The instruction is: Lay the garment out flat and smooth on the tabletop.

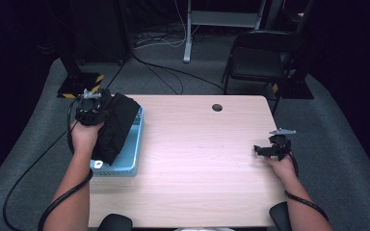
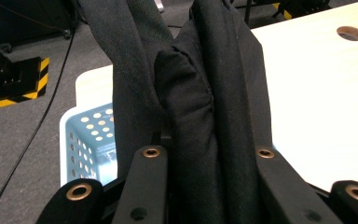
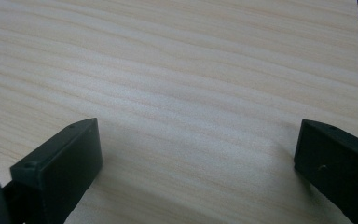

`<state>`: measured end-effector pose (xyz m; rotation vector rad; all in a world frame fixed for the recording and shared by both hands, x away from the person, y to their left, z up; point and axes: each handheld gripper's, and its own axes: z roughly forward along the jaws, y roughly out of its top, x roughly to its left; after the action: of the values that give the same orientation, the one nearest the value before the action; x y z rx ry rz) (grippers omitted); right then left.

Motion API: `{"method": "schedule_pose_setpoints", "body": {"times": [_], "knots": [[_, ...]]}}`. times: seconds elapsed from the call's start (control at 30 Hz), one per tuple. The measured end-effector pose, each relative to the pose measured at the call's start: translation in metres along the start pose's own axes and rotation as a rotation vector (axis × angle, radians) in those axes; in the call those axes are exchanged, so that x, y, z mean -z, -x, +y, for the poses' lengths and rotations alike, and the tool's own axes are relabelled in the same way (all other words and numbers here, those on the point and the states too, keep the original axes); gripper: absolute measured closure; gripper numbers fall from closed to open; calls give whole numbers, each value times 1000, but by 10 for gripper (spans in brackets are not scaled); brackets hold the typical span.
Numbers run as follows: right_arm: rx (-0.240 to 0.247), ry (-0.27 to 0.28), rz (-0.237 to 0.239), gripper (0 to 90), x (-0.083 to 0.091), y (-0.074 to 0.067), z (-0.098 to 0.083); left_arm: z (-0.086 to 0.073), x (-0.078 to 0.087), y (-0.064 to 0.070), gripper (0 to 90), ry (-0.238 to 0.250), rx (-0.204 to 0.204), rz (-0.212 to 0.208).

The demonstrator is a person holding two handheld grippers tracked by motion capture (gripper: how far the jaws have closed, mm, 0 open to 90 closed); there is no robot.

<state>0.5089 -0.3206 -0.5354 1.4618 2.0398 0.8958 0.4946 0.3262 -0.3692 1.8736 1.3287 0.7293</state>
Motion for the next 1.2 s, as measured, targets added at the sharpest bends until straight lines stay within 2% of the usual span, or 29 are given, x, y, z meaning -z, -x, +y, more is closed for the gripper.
{"method": "schedule_pose_setpoints", "body": {"times": [0.67,1.2], "knots": [[0,0,0,0,0,0,0,18,9,15,765,34,-31,-24],[0,0,0,0,0,0,0,36,18,33,766,52,-83,-47]]}}
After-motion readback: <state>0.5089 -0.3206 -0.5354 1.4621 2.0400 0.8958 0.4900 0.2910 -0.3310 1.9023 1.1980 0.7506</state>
